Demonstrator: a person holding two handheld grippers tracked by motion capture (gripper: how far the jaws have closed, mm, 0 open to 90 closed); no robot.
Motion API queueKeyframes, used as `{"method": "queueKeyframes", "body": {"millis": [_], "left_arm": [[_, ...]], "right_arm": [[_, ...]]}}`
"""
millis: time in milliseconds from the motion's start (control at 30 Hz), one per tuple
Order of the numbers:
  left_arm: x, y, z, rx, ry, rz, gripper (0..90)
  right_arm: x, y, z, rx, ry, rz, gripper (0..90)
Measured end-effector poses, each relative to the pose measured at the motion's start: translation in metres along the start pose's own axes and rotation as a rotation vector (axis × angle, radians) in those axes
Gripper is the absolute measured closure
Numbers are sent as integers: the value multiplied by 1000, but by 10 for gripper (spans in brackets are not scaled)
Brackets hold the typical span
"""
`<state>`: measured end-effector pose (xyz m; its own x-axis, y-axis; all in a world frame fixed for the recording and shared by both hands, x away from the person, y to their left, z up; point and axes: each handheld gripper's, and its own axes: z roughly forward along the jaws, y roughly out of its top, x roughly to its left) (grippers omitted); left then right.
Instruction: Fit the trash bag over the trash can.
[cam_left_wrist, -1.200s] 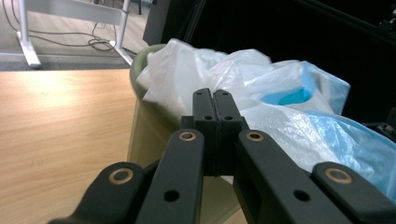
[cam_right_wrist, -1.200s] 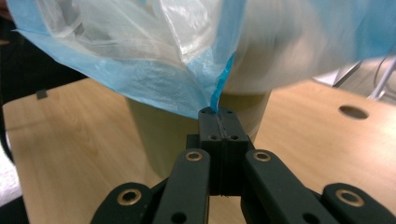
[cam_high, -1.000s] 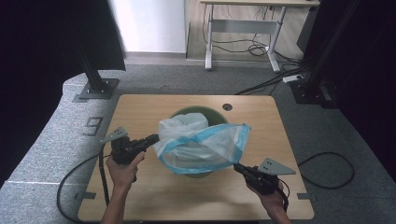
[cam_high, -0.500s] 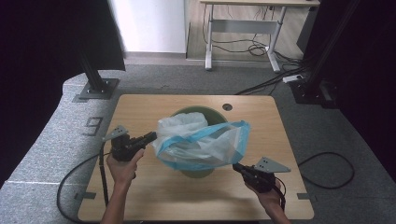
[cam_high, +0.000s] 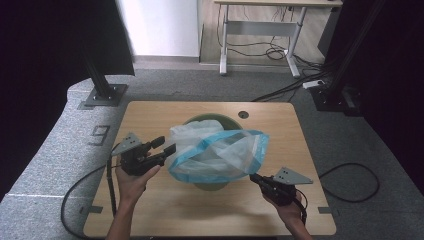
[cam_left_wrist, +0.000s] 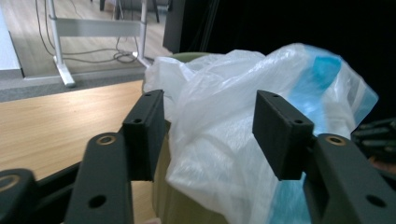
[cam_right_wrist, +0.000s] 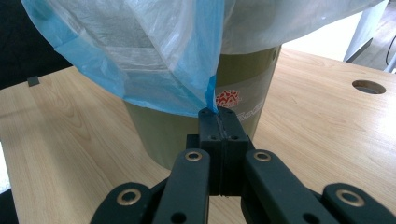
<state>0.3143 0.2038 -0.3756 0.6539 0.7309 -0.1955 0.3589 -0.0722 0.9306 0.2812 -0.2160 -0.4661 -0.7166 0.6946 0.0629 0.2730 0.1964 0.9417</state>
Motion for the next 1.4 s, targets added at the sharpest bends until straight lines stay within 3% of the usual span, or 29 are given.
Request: {"method": "queueKeyframes", "body": {"millis": [200, 333, 400, 567, 700, 867, 933, 1033, 1200, 1400], "left_arm": [[0, 8, 18, 67, 10, 15, 416], [1, 10, 27, 110, 22, 4, 648], [3, 11, 29, 114, 15, -10, 743], [5, 10, 32, 104, 25, -15, 866], [6, 8, 30, 87, 33, -24, 883], [6, 7, 29, 79, 33, -27, 883], [6, 7, 28, 76, 33, -28, 884], [6, 7, 28, 75, 27, -25, 886], [5, 7, 30, 78, 17, -18, 887], [4, 9, 31, 81, 9, -17, 887]], "right_arm": [[1, 5, -1, -8, 9, 1, 884], [1, 5, -1, -1, 9, -8, 862], [1, 4, -3, 8, 14, -9, 785], [0, 6, -21, -24, -4, 10, 620], [-10, 6, -40, -50, -64, 42, 536], [-29, 17, -54, -82, -144, 66, 501], [-37, 26, -55, -83, -180, 48, 489], [-46, 42, -53, -62, -271, -8, 475], [-57, 76, -46, -73, -285, -46, 475], [-62, 102, -30, -92, -223, -30, 479]]}}
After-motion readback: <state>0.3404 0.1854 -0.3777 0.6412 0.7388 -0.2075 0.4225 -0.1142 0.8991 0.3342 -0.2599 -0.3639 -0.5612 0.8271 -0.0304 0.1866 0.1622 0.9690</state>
